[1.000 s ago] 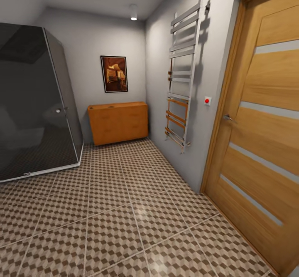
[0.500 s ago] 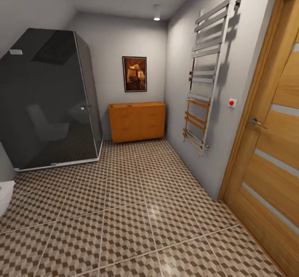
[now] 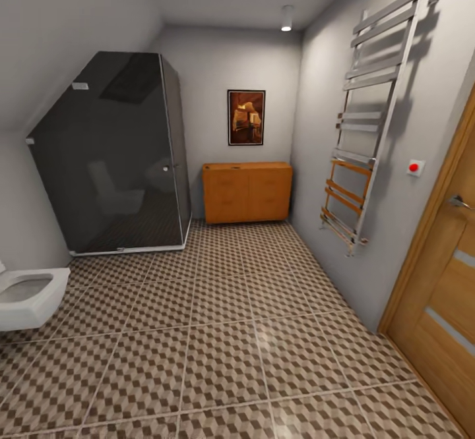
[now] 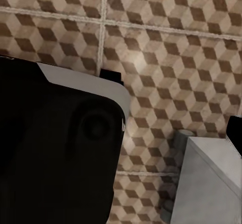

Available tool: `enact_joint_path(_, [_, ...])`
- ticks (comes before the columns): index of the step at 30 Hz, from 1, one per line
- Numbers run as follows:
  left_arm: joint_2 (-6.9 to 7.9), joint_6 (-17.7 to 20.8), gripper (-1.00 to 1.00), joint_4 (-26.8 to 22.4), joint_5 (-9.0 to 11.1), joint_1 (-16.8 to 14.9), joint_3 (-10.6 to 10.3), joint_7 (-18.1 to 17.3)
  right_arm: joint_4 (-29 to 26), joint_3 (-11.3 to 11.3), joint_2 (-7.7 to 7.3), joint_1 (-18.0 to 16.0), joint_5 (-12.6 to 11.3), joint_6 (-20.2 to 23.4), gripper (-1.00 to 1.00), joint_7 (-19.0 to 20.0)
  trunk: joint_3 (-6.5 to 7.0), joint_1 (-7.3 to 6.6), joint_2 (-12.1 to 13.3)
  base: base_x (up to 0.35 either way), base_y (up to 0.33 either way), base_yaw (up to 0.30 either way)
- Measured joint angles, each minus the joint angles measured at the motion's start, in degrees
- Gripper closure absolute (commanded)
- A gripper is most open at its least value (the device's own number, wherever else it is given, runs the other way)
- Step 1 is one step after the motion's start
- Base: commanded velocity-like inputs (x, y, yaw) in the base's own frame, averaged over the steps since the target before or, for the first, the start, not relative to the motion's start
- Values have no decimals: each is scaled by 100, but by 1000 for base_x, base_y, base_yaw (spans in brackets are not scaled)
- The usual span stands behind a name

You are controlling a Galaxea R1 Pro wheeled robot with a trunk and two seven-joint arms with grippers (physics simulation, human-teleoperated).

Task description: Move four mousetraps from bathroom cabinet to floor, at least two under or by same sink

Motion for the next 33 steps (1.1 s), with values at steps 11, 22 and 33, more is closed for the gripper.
enact_joint_path(11, [0, 5, -100, 1, 0, 0, 0, -8, 0, 0, -5, 0, -1, -3, -100, 19, 0, -2, -1, 124, 0, 168])
enact_joint_path(22, [16, 240, -100, 1, -9, -1, 0, -31, 0, 0, -6, 1, -7, -4, -100, 26, 0, -3, -1, 298, 0, 18])
enact_joint_path(33, [17, 278, -100, 1, -11, -1, 0, -41, 0, 0, -14, 1, -5, -14, -100, 27, 0, -3, -1, 318, 0, 2])
